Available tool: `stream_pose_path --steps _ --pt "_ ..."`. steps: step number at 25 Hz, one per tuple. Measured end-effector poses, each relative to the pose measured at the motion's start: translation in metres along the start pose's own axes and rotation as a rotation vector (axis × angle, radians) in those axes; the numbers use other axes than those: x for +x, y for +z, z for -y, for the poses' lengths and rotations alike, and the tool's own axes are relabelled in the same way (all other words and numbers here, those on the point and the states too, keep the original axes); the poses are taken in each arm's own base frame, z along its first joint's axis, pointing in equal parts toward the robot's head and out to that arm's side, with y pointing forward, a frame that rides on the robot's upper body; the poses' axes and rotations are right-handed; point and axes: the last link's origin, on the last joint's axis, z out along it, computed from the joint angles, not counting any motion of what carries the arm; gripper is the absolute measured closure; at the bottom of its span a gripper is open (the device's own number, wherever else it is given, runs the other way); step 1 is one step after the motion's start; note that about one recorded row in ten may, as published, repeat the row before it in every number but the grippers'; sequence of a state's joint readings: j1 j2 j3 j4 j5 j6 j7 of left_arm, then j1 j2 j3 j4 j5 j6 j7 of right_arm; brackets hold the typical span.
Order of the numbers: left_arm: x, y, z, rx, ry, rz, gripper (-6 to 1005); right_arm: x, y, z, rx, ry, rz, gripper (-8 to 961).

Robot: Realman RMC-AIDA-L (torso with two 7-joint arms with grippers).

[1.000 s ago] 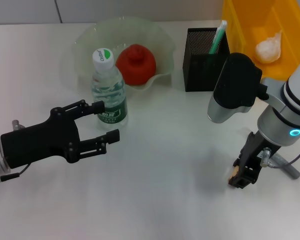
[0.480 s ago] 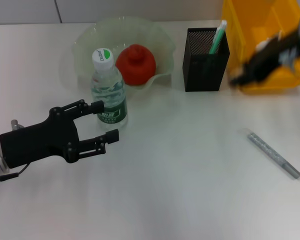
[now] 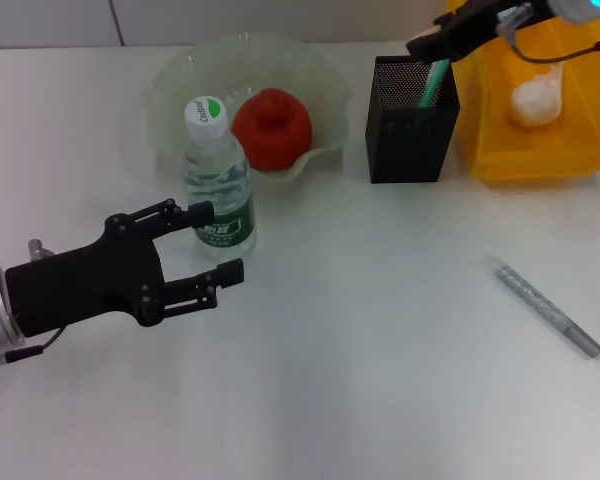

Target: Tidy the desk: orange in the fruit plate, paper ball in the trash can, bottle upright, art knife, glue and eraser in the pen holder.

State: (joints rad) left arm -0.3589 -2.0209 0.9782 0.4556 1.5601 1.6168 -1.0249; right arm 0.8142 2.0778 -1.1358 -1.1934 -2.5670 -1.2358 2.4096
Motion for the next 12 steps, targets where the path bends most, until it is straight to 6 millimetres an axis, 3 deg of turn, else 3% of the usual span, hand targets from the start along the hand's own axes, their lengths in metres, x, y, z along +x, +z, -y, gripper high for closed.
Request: stream_pose_path --steps 5,12 --pt "0.000 0.000 0.000 0.000 -0.001 0.000 200 0.001 0.017 -0.004 -0.017 0.010 -0.003 487" --pt "-0.001 0.000 0.000 0.007 -0.002 0.002 200 0.002 0.009 -0.006 -0.044 0.002 0.000 343"
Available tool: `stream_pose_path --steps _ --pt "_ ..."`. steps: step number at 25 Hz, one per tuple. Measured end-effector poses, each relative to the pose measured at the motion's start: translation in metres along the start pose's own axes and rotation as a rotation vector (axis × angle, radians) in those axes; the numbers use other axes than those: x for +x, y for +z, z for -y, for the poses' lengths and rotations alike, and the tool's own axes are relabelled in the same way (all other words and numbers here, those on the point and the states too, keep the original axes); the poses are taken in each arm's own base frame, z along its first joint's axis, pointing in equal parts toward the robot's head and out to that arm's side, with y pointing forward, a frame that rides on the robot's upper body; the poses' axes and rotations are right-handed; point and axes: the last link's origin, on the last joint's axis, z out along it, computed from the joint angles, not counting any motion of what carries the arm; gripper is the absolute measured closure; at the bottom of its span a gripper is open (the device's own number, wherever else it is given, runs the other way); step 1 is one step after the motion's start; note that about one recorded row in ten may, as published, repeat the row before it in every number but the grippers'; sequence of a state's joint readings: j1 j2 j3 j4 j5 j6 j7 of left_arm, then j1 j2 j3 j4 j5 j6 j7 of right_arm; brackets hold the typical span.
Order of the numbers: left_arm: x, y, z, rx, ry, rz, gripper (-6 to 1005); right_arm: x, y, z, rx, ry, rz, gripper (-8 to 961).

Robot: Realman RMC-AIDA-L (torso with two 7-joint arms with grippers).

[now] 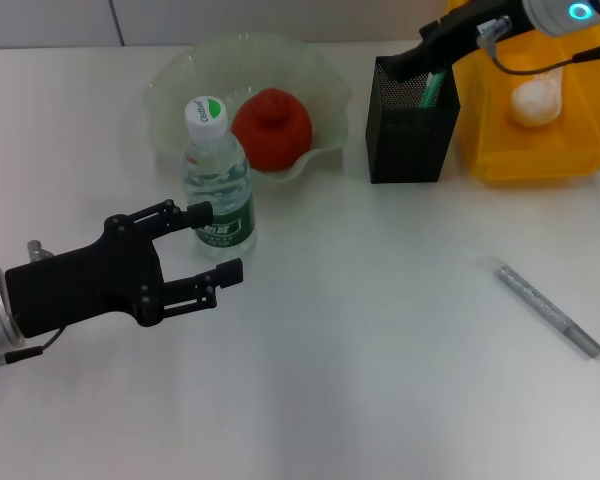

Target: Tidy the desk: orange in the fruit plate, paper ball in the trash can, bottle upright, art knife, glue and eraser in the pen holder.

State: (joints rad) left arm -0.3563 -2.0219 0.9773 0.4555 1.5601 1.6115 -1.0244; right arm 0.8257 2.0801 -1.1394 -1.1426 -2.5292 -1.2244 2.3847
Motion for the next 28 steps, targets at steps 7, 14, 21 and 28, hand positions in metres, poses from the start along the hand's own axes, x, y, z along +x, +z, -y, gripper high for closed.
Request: stream_pose_path --steps 7,14,21,28 --pt "0.001 -0.001 0.000 -0.004 0.000 -0.001 200 0.020 -0.056 -0.020 -0.064 -0.053 -0.156 280" --pt "0.001 0.001 0.000 -0.007 0.005 0.004 200 0.082 -0.045 -0.034 -0.048 0.007 -0.427 299" --pt "0.004 0.001 0.002 -0.011 0.012 -0.001 200 0.113 -0.016 -0.035 -0.077 0.064 -0.500 319" --pt "0.005 0.003 0.002 -0.012 0.010 -0.004 200 0.122 -0.008 -0.033 -0.078 0.085 -0.520 404"
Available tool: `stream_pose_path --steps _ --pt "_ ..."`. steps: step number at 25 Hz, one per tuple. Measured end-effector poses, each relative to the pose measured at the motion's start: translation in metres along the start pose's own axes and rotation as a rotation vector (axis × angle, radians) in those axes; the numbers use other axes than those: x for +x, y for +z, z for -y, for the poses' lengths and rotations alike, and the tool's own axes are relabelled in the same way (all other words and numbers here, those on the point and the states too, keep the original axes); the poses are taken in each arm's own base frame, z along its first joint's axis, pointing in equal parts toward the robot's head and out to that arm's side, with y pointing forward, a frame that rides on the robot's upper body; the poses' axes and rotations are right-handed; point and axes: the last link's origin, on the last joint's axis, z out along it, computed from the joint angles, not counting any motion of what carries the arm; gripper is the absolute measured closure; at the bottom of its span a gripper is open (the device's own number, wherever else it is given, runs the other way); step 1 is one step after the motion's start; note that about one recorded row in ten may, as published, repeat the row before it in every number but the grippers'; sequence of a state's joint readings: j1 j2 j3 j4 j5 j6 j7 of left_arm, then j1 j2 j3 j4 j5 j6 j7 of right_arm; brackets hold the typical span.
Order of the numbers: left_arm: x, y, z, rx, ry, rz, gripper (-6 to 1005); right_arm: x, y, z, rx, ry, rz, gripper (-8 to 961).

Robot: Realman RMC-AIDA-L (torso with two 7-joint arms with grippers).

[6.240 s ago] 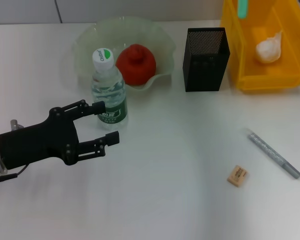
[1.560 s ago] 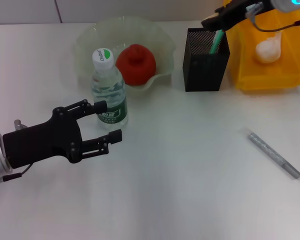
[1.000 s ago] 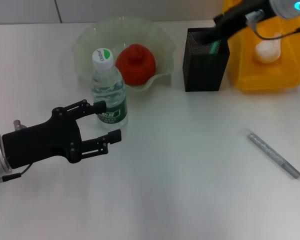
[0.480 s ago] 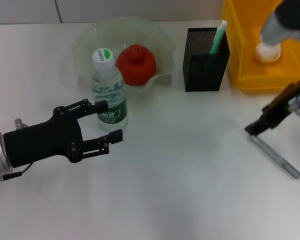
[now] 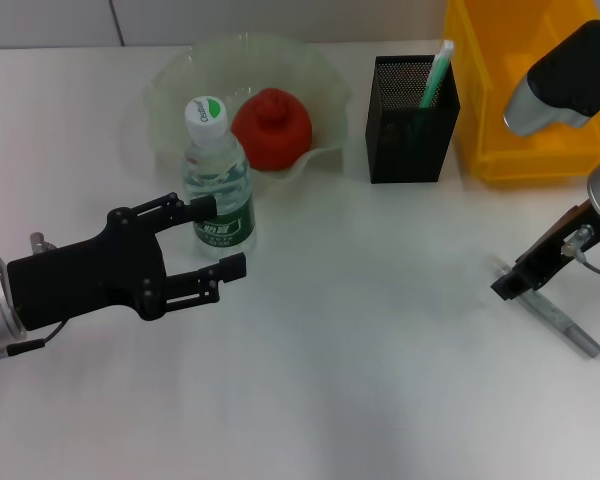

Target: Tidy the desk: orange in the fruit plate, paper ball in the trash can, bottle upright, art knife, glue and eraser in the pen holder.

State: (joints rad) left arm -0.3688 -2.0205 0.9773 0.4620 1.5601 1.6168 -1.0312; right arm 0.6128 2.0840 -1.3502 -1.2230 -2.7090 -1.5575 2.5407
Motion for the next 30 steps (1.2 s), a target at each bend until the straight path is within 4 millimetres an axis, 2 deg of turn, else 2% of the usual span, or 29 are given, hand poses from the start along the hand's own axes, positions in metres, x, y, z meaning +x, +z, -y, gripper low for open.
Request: stream_pose_path --steps 4,15,21,23,25,27,30 --pt "0.001 0.000 0.000 -0.001 0.000 -0.001 200 0.002 0.004 0.001 -0.001 0.009 -0.003 480" --pt "0.001 0.001 0.000 -0.003 -0.002 -0.002 200 0.005 0.014 0.005 0.000 0.027 -0.009 509" --pt "0.000 0.001 0.000 -0.002 -0.004 -0.002 200 0.005 0.012 0.005 0.005 0.023 -0.003 734" --pt "0.000 0.000 -0.001 -0.001 -0.005 -0.002 200 0.005 0.010 0.005 0.007 0.020 0.001 764" --pt "0.000 0.000 -0.001 -0.001 -0.005 -0.002 200 0.005 0.002 0.004 0.013 0.016 0.018 795" --pt "-0.001 0.000 -0.001 -0.001 -0.006 -0.002 200 0.003 -0.014 0.004 0.033 0.007 0.066 810" --pt "0.000 -0.001 -0.002 -0.006 -0.005 -0.010 200 -0.003 -0.051 0.005 0.065 0.008 0.227 811"
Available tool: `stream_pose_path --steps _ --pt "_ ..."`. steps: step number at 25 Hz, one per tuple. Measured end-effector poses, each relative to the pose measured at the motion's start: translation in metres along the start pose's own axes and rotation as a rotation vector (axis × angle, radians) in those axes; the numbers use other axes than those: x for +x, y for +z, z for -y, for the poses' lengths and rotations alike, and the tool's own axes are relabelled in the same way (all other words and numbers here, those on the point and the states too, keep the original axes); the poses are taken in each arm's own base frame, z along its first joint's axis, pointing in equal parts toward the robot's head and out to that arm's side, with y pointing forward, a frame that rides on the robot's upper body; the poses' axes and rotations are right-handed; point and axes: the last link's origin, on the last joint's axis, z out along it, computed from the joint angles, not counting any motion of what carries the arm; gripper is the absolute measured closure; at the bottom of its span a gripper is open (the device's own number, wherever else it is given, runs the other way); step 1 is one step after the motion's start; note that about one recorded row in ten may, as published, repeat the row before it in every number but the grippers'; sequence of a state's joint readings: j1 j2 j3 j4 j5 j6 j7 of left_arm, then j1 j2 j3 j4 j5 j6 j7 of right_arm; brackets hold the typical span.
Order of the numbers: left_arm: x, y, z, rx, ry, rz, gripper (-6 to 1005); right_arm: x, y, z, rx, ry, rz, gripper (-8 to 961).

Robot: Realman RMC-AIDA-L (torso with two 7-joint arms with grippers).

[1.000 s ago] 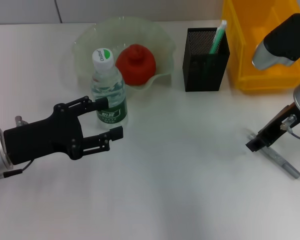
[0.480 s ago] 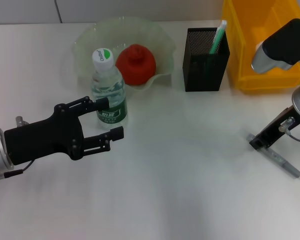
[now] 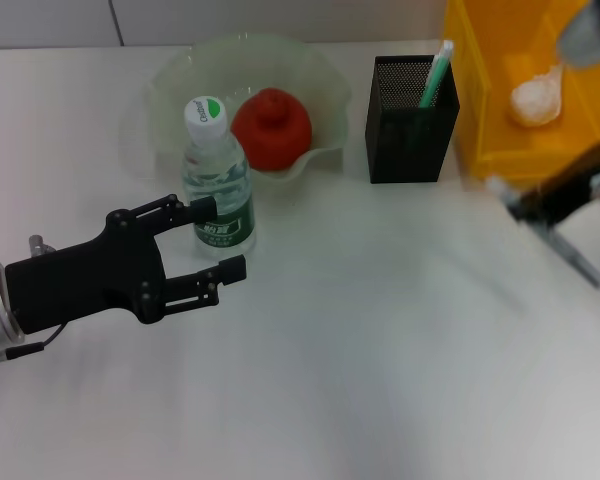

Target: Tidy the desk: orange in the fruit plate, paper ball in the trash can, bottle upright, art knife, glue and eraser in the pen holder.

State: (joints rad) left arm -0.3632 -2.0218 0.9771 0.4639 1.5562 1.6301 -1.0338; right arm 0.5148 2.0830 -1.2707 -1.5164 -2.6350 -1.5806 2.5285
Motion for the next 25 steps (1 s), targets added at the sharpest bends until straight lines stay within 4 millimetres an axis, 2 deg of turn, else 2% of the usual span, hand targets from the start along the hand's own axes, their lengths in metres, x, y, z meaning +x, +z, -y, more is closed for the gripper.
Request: stream_pose_path --steps 4,6,8,11,15,17,20,25 --pt "0.000 0.000 -0.001 -0.005 0.002 -0.006 200 -0.016 -0.044 0.009 -0.029 0.019 0.399 811" --pt "0.000 0.000 -0.002 -0.005 0.002 -0.006 200 -0.019 -0.052 0.015 -0.060 0.037 0.581 812" --pt "0.000 0.000 -0.002 -0.005 0.002 -0.006 200 -0.020 -0.049 0.026 -0.100 0.100 0.776 812" --pt "-0.001 0.001 -0.003 -0.008 0.000 -0.006 200 -0.015 -0.029 0.046 -0.184 0.246 1.010 812" --pt "-0.001 0.002 -0.003 -0.010 0.001 -0.006 200 -0.006 0.009 0.065 -0.218 0.418 1.207 813" --pt "-0.001 0.001 -0.003 -0.009 0.000 -0.007 200 -0.004 0.026 0.068 -0.201 0.482 1.231 814" --pt "-0.002 0.000 -0.003 -0.004 -0.003 -0.008 200 -0.004 0.050 0.065 -0.176 0.529 1.177 815" --pt "-0.001 0.001 -0.003 -0.005 0.003 -0.008 200 -0.003 0.070 0.061 -0.140 0.564 1.099 812"
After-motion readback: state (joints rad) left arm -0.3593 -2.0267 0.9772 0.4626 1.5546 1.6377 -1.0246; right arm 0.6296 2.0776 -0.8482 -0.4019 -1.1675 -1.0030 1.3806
